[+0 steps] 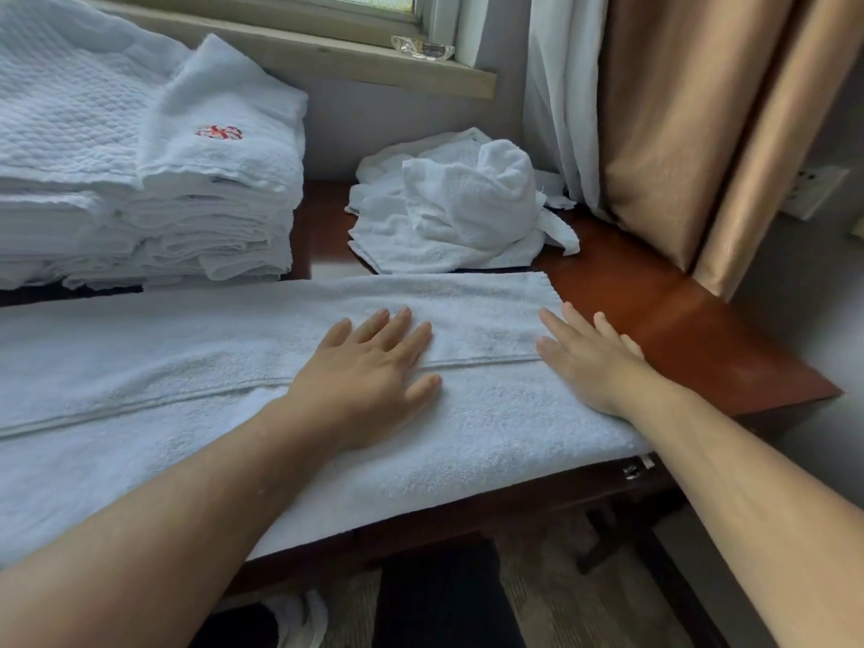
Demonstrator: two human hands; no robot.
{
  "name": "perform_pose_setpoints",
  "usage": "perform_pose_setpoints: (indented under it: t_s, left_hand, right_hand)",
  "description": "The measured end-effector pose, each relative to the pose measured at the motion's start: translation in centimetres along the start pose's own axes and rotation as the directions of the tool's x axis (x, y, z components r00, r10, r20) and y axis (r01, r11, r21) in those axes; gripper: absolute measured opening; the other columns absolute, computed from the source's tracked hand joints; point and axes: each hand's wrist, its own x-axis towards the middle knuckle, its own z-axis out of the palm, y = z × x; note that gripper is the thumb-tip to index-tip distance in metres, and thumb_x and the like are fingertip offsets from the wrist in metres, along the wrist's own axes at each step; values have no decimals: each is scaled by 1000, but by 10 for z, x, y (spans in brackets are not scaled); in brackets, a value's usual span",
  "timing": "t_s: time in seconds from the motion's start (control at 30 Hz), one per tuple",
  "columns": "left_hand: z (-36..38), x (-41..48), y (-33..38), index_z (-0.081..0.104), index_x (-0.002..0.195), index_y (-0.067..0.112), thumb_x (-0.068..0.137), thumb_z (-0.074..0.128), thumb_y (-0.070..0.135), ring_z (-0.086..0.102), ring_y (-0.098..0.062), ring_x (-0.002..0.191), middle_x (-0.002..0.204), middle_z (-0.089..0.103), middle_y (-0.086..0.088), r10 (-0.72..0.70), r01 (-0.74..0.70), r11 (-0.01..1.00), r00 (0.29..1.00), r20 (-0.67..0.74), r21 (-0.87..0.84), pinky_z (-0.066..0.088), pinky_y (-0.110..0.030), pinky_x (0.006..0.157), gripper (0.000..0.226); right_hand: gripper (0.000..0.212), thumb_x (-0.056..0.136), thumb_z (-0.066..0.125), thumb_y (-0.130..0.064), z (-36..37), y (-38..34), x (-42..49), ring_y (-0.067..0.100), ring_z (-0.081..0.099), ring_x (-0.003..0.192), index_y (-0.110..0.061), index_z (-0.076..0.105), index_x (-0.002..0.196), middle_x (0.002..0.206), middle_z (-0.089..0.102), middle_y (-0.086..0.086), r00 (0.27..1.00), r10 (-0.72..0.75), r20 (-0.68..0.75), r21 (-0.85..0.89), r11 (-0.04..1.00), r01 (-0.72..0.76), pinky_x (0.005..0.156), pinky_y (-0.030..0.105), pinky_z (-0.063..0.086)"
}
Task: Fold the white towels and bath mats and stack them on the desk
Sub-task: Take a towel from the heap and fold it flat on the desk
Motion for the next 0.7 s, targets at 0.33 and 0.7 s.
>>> perform_pose_setpoints:
  t_s: [0.33, 0.7]
  left_hand:
    - [-7, -71, 42, 40, 129, 32, 74, 47, 78, 41, -16, 109, 124, 40, 8, 283, -265, 949, 955, -89, 172, 41, -39, 92, 73]
    - [-27, -78, 56, 50, 87, 20, 96, 43, 29, 58, -22, 92, 91, 54, 6, 111, -97, 993, 966, -235, 70, 42, -35, 66, 14]
  right_hand:
    - [63, 84, 53, -76, 13, -20, -82, 5, 48, 117, -30, 61, 126, 125, 58, -14, 755, -477, -450, 81, 820, 567, 102, 30, 39]
    - [13, 80, 71, -15, 15, -7, -107, 32, 68, 83, -19, 75, 91, 87, 71, 1, 596, -563, -572, -204, 802, 561, 71, 38, 52]
